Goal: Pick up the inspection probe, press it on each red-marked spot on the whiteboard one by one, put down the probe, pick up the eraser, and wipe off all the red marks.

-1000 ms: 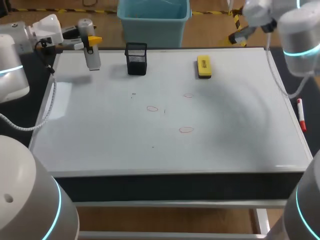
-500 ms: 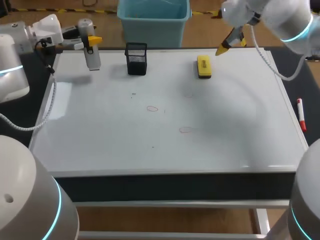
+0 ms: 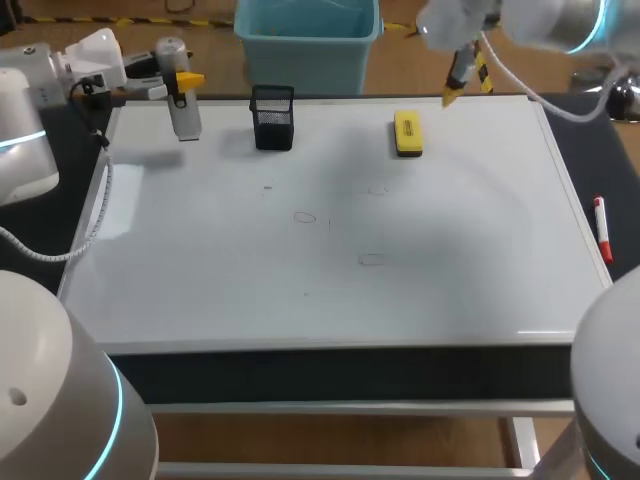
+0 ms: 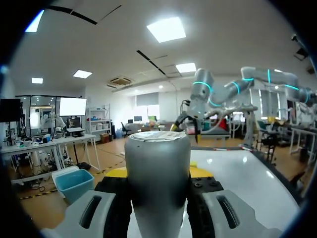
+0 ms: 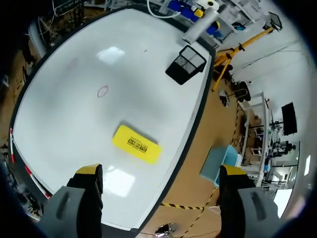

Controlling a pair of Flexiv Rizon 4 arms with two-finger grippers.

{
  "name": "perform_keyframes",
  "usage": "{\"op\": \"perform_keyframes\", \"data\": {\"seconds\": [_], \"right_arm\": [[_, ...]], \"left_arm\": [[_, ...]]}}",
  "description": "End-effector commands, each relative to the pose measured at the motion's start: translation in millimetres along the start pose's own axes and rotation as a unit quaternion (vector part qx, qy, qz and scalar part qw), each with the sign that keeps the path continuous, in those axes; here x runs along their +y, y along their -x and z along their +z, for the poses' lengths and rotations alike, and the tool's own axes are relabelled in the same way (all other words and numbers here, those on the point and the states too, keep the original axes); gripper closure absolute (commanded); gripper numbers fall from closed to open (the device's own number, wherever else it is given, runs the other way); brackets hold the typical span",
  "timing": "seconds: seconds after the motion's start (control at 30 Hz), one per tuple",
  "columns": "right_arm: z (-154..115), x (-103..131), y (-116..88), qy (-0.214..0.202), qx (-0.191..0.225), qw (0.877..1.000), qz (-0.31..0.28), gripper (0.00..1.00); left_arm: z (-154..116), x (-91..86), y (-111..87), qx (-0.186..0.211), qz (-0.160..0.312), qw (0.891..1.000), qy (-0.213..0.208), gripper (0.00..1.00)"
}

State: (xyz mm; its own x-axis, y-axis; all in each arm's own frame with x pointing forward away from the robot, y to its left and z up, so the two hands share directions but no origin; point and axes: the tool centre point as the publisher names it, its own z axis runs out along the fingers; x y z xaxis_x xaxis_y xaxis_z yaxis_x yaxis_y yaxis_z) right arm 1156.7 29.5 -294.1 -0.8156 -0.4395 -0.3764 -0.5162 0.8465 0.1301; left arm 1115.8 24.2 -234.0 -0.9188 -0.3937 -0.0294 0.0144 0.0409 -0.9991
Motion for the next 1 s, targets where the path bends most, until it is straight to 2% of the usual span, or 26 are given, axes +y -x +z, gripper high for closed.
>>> {"op": "perform_keyframes", "data": {"seconds": [0.03, 0.1, 0.13, 0.27, 0.4, 0.43, 0.5, 0.67, 0.9, 1.0], "right_arm": [[-1, 3, 5, -0.057, 0.113, 0.992, -0.030, 0.00], [2, -3, 5, -0.058, 0.117, 0.991, -0.041, 0.00], [4, -4, 6, -0.054, 0.122, 0.989, -0.068, 0.00], [10, -12, 5, -0.027, 0.107, 0.990, -0.090, 0.00], [17, -14, 2, -0.011, 0.102, 0.985, -0.139, 0.00], [18, -13, 1, 0.001, 0.092, 0.982, -0.166, 0.00], [21, -14, -2, 0.002, 0.095, 0.979, -0.179, 0.00], [30, -11, -12, 0.014, 0.080, 0.965, -0.251, 0.00], [48, -3, -28, -0.010, 0.114, 0.936, -0.334, 0.00], [54, -1, -34, -0.002, 0.125, 0.926, -0.357, 0.00]], "left_arm": [[0, -0.1, 0.6, 0.000, 0.001, 1.000, -0.001, 1.00], [0, -0.1, 0.6, 0.000, 0.001, 1.000, -0.001, 1.00], [0, -0.1, 0.6, 0.000, 0.001, 1.000, -0.001, 1.00], [0, -0.1, 0.6, 0.000, 0.001, 1.000, -0.001, 1.00], [0, -0.1, 0.6, 0.000, 0.001, 1.000, -0.001, 1.00], [0, -0.1, 0.6, 0.000, 0.001, 1.000, -0.001, 1.00], [0, -0.1, 0.6, 0.000, 0.001, 1.000, -0.001, 1.00], [0, -0.1, 0.6, 0.000, 0.001, 1.000, -0.001, 1.00], [0, -0.1, 0.6, 0.000, 0.001, 1.000, -0.001, 1.00], [0, -0.1, 0.6, 0.000, 0.001, 1.000, -0.001, 1.00]]}}
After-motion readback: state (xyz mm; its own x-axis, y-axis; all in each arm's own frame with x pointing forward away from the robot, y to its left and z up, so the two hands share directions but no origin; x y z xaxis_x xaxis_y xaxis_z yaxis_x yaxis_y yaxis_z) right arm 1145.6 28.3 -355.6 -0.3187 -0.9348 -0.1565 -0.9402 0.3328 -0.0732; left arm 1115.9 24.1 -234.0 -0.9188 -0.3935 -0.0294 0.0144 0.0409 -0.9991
